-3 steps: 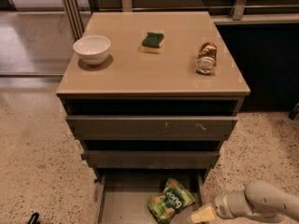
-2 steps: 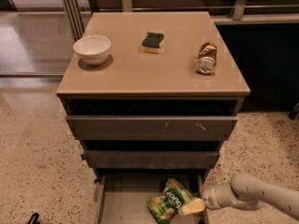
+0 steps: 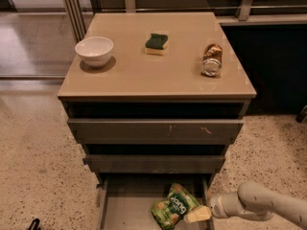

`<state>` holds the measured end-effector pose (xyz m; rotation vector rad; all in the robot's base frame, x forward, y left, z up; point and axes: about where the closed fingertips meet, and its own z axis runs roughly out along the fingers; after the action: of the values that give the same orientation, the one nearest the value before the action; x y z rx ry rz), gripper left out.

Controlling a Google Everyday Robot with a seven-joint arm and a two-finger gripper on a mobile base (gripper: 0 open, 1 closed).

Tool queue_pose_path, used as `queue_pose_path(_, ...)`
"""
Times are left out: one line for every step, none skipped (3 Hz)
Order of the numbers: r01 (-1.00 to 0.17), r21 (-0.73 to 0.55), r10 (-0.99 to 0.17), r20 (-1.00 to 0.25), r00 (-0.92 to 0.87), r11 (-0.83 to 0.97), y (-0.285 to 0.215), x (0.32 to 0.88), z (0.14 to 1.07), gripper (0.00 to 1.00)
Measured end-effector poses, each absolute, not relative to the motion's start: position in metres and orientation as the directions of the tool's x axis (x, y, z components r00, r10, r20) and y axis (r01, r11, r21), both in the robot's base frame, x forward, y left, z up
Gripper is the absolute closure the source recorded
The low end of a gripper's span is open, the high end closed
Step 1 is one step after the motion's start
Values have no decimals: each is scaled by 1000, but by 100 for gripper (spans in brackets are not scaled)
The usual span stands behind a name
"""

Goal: Pick green rice chip bag from bottom drawer and place on counter

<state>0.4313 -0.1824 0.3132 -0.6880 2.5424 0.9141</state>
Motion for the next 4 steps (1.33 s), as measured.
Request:
queue_pose_path(-532,455,-304,-483,-821,714,-181,432,289,0)
queue_pose_path(-529,446,-300,-487,-820,722,-175,441,267,0)
queue_pose_path(-527,461,-291,-489,-822,714,-169,454,249,0)
queue_pose_path(-532,504,-306,-464,-831,681,-159,470,229,0)
